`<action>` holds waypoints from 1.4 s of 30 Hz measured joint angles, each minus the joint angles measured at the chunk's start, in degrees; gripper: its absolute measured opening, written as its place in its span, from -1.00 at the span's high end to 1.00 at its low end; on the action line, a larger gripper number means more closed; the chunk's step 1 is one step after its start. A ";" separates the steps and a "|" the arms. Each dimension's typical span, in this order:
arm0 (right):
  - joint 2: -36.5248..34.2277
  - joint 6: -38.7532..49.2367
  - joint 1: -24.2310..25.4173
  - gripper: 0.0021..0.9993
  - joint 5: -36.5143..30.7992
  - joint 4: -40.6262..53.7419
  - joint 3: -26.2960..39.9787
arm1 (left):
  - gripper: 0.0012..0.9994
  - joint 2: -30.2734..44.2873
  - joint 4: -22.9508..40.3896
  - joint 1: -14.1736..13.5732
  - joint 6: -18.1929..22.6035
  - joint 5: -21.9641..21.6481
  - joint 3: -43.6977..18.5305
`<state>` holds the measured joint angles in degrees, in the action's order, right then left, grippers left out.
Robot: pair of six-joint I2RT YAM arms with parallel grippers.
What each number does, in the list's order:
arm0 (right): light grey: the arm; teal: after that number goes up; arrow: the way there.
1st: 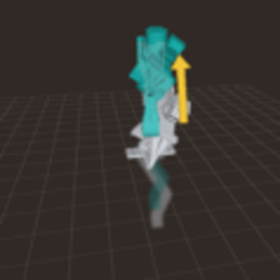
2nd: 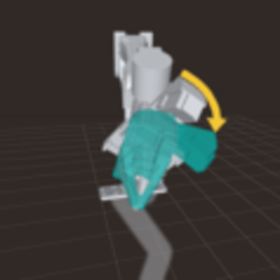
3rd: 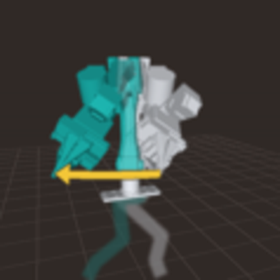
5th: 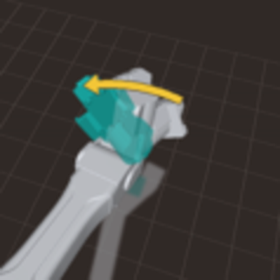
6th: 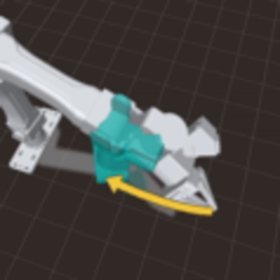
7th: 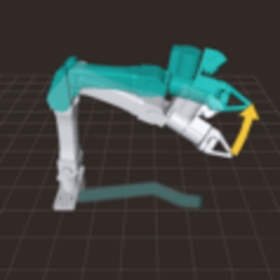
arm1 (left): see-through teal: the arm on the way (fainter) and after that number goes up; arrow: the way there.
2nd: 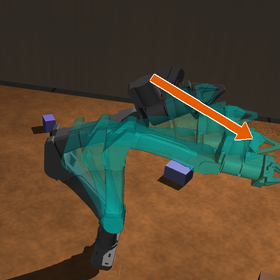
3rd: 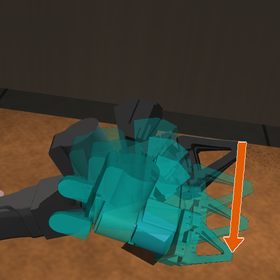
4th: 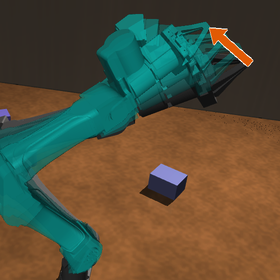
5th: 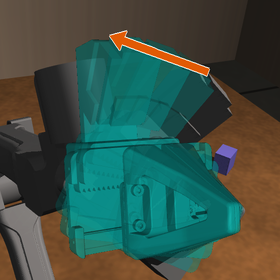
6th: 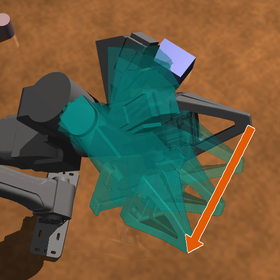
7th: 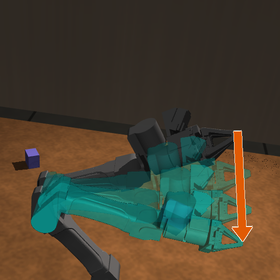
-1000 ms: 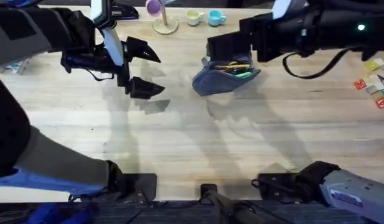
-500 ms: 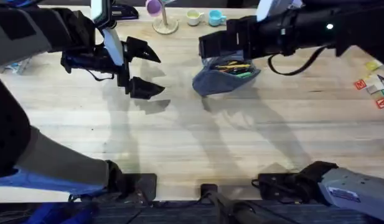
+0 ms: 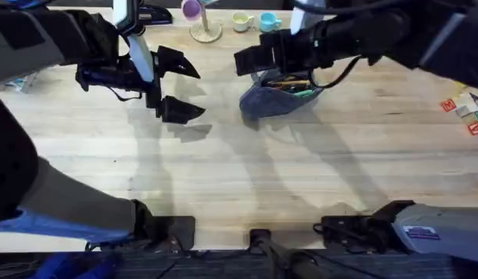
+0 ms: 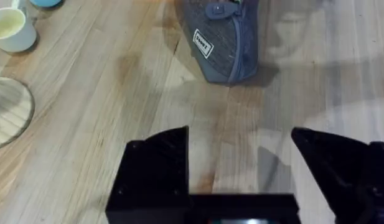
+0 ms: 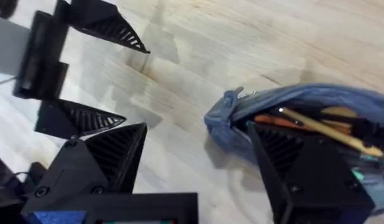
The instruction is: Unzip the bag, pick up the pens from the table one at a time and place them inside, then zip the bag closed.
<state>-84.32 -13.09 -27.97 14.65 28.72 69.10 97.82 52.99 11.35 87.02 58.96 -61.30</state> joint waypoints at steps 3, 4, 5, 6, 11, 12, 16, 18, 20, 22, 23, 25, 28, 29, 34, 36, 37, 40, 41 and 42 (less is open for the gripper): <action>-1.46 2.52 0.00 -1.00 -0.01 -1.10 0.00 | -0.99 0.01 0.13 0.00 -0.01 0.00 0.00; -1.96 3.51 0.00 -1.00 -0.02 -1.64 0.00 | -0.99 0.01 0.13 0.00 -0.01 0.00 0.00; -2.36 4.36 0.00 -1.00 -0.02 -2.21 0.00 | -0.99 0.01 0.13 0.00 -0.02 0.00 0.00; -2.76 5.12 0.00 -1.00 -0.02 -2.79 0.00 | -0.99 0.01 0.11 0.00 0.00 0.00 0.00; -5.40 8.50 0.00 -1.00 -0.02 -4.62 0.00 | -0.99 0.01 0.12 0.00 0.01 0.00 0.00; -6.00 8.94 0.00 -1.00 -0.02 -4.87 0.00 | -0.99 0.01 0.11 0.00 -0.01 0.00 0.00; -8.61 10.15 0.00 -1.00 -0.02 -5.89 0.00 | -0.99 0.01 0.13 0.00 -0.01 -0.02 0.00; -9.79 10.40 0.00 -1.00 -0.02 -6.08 0.00 | -0.99 0.01 0.13 0.00 -0.01 -0.04 0.00; -10.73 10.59 0.00 -0.99 -0.04 -6.30 0.00 | -0.99 0.01 0.11 0.00 0.01 -0.02 0.00; -11.27 10.63 0.00 -0.99 -0.04 -6.45 0.00 | -0.99 0.01 0.13 0.00 0.01 -0.02 0.00; -11.42 10.75 0.00 -0.97 -0.04 -6.45 0.00 | -0.99 0.01 0.12 0.00 -0.01 -0.04 0.00; -11.54 11.00 0.00 -0.79 -0.28 -6.56 0.00 | -0.99 0.01 0.13 0.00 0.01 -0.04 0.00; -11.64 11.24 0.09 -0.39 -0.90 -6.56 0.00 | -0.99 0.01 0.13 0.00 0.01 -0.04 0.00; -11.67 11.24 0.11 -0.29 -1.08 -6.61 0.00 | -0.99 0.01 0.11 0.00 0.00 -0.02 0.00; -11.80 11.43 0.34 0.13 -1.70 -6.59 0.00 | -0.99 0.01 0.11 0.00 0.01 -0.03 0.00; -11.80 11.44 0.39 0.32 -1.79 -6.56 0.00 | -0.99 0.01 0.12 0.00 0.01 -0.04 0.00; -11.81 11.44 0.39 0.40 -1.79 -6.57 0.00 | -0.99 0.01 0.13 0.00 0.01 -0.04 0.00; -11.82 11.40 0.22 0.93 -1.16 -6.52 0.00 | -0.99 0.01 0.13 0.00 0.01 -0.04 0.00; -11.80 11.41 0.15 0.94 -1.04 -6.54 0.00 | -0.99 0.01 0.11 0.00 0.01 -0.03 0.00; -11.80 11.44 0.05 0.94 -0.94 -6.54 0.00 | -0.99 0.01 0.11 0.00 -0.02 -0.04 0.00</action>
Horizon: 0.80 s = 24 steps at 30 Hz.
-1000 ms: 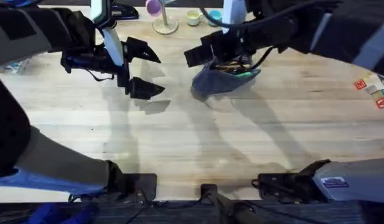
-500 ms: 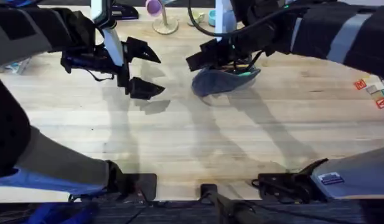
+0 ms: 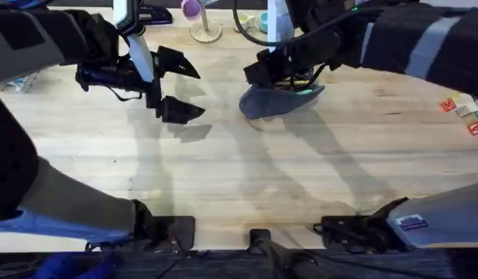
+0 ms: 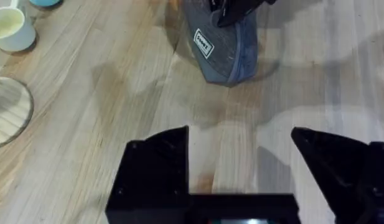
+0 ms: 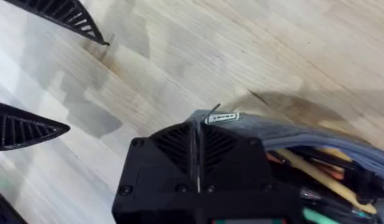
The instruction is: Unzip the bag, pick up the pens from the table one at a time and place them inside, then zip the bag closed.
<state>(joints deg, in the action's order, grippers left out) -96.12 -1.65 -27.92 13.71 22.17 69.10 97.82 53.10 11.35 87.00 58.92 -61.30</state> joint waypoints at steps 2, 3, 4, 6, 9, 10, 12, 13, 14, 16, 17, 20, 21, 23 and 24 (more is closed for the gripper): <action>-0.02 -0.01 -0.05 0.94 0.11 0.02 0.00 | -0.99 0.00 0.01 0.00 0.02 0.00 0.00; 0.00 -0.02 -0.05 0.94 0.12 0.02 0.00 | -0.99 0.00 0.02 0.00 0.02 0.02 0.00; 0.00 0.00 -0.05 0.94 0.12 0.02 0.00 | -0.99 0.00 0.00 0.00 0.02 0.00 0.00; 0.00 -0.02 -0.05 0.94 0.12 0.02 0.00 | -0.99 0.00 0.01 0.00 0.02 0.02 0.00; -0.01 -0.02 -0.05 0.94 0.12 0.02 0.00 | -0.99 0.00 0.00 0.00 0.02 0.02 0.00; 0.00 -0.02 -0.05 0.94 0.12 0.02 0.00 | -0.99 0.00 0.02 0.00 0.02 0.02 0.00; 0.01 0.00 -0.05 0.94 0.12 0.02 0.00 | -0.99 0.00 0.02 0.00 0.02 0.02 0.00; 0.07 0.00 -0.05 0.94 0.12 0.04 0.00 | -0.99 0.00 0.04 0.00 0.02 0.02 0.00; 0.22 0.00 -0.05 0.94 0.12 0.09 0.00 | -0.99 0.00 0.16 0.00 0.01 0.02 0.00; 0.99 0.00 -0.05 0.94 0.12 0.20 -0.02 | -0.99 0.00 0.75 0.00 0.02 0.02 0.00; 1.74 0.00 -0.05 0.94 0.12 0.22 -0.04 | -0.99 0.00 0.95 0.00 0.02 0.02 0.00; 4.53 0.00 -0.05 0.94 0.10 0.64 -0.07 | -0.99 0.00 1.20 -0.02 0.02 0.00 0.00; 5.51 0.00 -0.05 0.94 0.10 0.89 -0.07 | -0.99 0.00 1.24 -0.05 0.02 0.02 0.00; 6.95 0.00 -0.05 0.94 0.07 1.25 -0.18 | -0.99 0.00 1.19 -0.36 0.02 0.02 0.00; 7.52 0.02 -0.05 0.94 0.07 1.46 -0.25 | -0.99 0.00 1.00 -0.65 0.02 0.02 0.00</action>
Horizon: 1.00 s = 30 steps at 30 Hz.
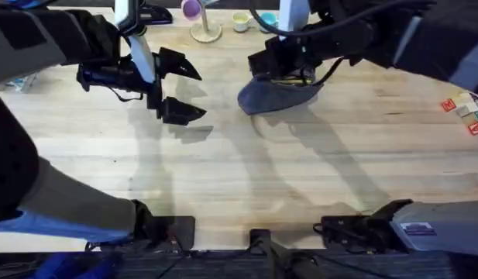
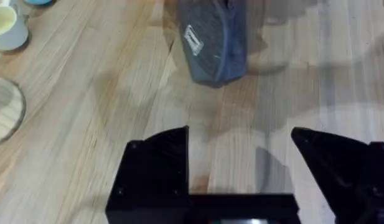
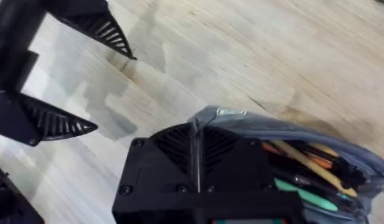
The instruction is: Unzip the bag, pick up the pens from the table one at a time and place them inside, then zip the bag closed.
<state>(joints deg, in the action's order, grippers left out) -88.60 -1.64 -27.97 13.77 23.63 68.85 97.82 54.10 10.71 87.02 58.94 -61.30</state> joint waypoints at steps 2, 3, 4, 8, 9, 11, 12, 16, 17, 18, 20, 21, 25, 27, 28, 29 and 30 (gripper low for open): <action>0.59 -0.01 0.00 0.94 -0.01 0.29 -0.04 | -0.99 0.00 -0.89 -1.06 0.00 0.00 0.00; 0.71 -0.01 0.00 0.94 -0.01 0.44 -0.04 | -0.99 0.00 -1.57 -1.92 0.00 0.00 0.00; 0.74 -0.01 0.01 0.94 -0.01 0.58 -0.06 | -0.99 0.00 -2.24 -2.76 0.01 0.00 0.00; 0.74 -0.01 0.00 0.94 -0.01 1.42 -0.14 | -0.99 0.00 -6.13 -6.63 -0.42 0.02 0.02; 0.74 -0.01 0.00 0.94 -0.01 1.45 -0.14 | -0.99 0.00 -7.36 -7.45 -0.77 0.02 0.02; 0.74 -0.01 0.00 0.94 -0.01 1.45 -0.14 | -0.99 0.00 -10.80 -9.20 -2.60 0.03 0.02; 0.74 -0.01 0.00 0.94 -0.01 1.45 -0.14 | -0.99 0.00 -12.80 -10.03 -3.80 0.02 0.02; 0.74 -0.01 0.00 0.94 -0.01 1.47 -0.14 | -0.99 0.00 -18.42 -12.37 -8.79 0.02 0.02; 0.74 -0.01 0.00 0.94 -0.01 1.47 -0.14 | -0.99 0.07 -19.86 -12.96 -10.42 0.04 0.02; 0.74 -0.01 0.00 0.94 0.01 1.47 -0.14 | -0.99 0.24 -21.12 -13.43 -11.81 0.10 0.02; 0.74 -0.01 0.00 0.94 -0.01 1.47 -0.14 | -0.99 1.09 -23.53 -14.30 -14.70 0.26 0.02; 0.74 -0.01 0.00 0.94 -0.01 1.47 -0.14 | -0.99 1.84 -24.65 -14.72 -16.19 0.34 0.02; 0.74 -0.01 0.00 0.94 -0.01 1.47 -0.14 | -0.99 5.36 -28.40 -16.10 -20.64 1.51 0.02; 0.74 -0.01 0.00 0.94 -0.01 1.47 -0.14 | -0.99 6.81 -30.07 -16.67 -22.24 2.47 0.03; 0.74 -0.01 0.00 0.94 0.00 1.47 -0.14 | -0.99 7.38 -31.00 -16.97 -23.19 2.96 0.04; 0.74 -0.01 0.00 0.94 0.01 1.47 -0.14 | -0.99 7.78 -31.84 -17.23 -24.08 3.21 0.04; 0.74 -0.01 0.00 0.94 0.00 1.47 -0.14 | -0.99 8.15 -32.81 -17.47 -25.06 3.46 0.04</action>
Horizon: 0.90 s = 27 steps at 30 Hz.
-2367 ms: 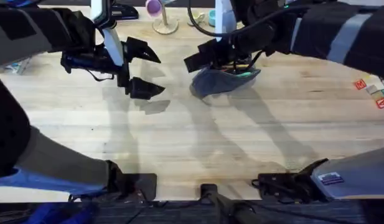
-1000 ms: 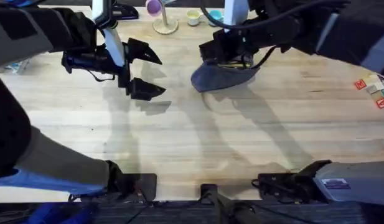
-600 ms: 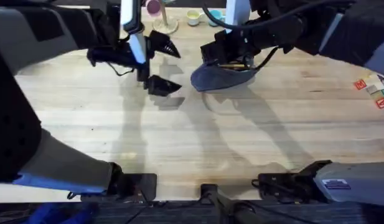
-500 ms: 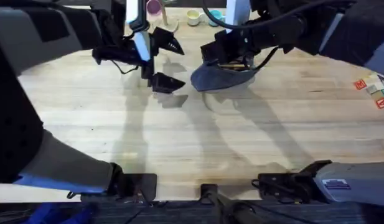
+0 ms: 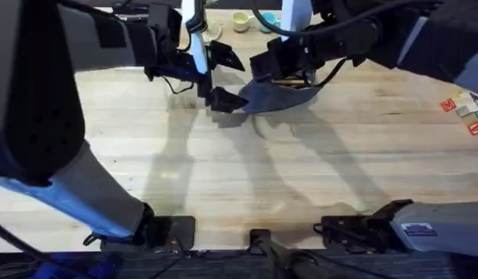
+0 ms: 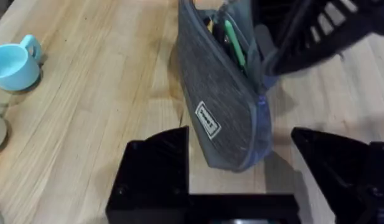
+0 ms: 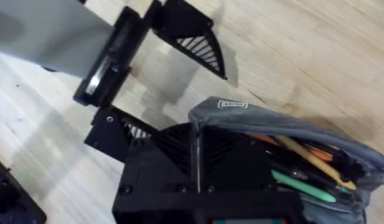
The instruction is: Unzip the bag, pick up the pens from the table one at a time and place them inside, then zip the bag closed.
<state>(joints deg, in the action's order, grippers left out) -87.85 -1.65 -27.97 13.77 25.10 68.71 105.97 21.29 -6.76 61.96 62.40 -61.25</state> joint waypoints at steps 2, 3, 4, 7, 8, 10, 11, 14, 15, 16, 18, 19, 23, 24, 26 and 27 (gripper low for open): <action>0.00 0.00 0.00 0.94 0.00 0.00 0.00 | -0.99 0.47 -1.86 -0.56 -2.07 0.44 0.00; 0.00 0.00 0.00 0.94 -0.01 0.00 0.00 | -0.97 0.55 -2.60 -0.82 -2.91 0.63 0.00; 0.00 0.00 0.00 0.95 0.00 0.00 0.00 | -0.89 0.57 -3.34 -1.13 -3.84 0.84 0.00; 0.00 0.00 0.00 0.95 0.01 -0.02 0.00 | -0.58 0.58 -4.44 -2.04 -5.91 0.85 0.00; 0.00 0.00 0.00 0.94 -0.02 -0.08 0.00 | -0.57 0.57 -4.47 -2.34 -6.94 0.73 0.00; 0.00 0.00 0.00 0.94 -0.01 -0.11 0.00 | -0.47 0.57 -4.45 -2.81 -9.19 -0.10 0.00; 0.00 0.00 0.00 0.94 0.00 -0.13 0.00 | -0.23 0.57 -4.42 -3.01 -10.46 -0.66 0.00; 0.00 0.00 0.00 0.94 -0.02 -0.15 0.00 | 0.65 0.58 -4.41 -3.22 -12.88 -1.72 0.02; 0.00 0.00 0.00 0.94 -0.04 -0.15 -0.02 | 0.85 0.59 -4.48 -3.24 -13.35 -1.91 0.02; 0.00 0.00 0.00 0.94 -0.04 -0.15 -0.04 | 0.89 0.57 -4.56 -3.24 -13.78 -2.02 0.02; 0.00 0.00 0.00 0.94 -0.04 -0.14 -0.04 | 0.91 0.57 -4.60 -3.24 -14.50 -2.13 0.02; 0.00 0.00 0.02 0.94 -0.04 -0.15 -0.08 | 0.91 0.57 -4.62 -3.24 -14.70 -2.21 0.02; 0.00 0.26 0.85 0.94 0.01 0.30 -0.09 | 0.91 0.57 -4.60 -3.24 -15.32 -2.28 0.02; 0.00 0.51 1.34 0.94 0.03 0.69 -0.09 | 0.92 0.57 -4.60 -3.24 -15.33 -2.35 0.02; 0.00 0.85 2.67 0.94 0.26 1.54 -0.09 | 0.92 0.57 -4.63 -3.30 -15.51 -2.41 0.02; 0.00 0.92 3.36 0.94 0.49 1.94 -0.09 | 0.92 0.57 -4.63 -3.35 -15.55 -2.46 0.02</action>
<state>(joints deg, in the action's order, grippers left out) -87.85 -0.73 -24.61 14.26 27.04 68.62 106.54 16.67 -10.11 46.41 59.94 -61.23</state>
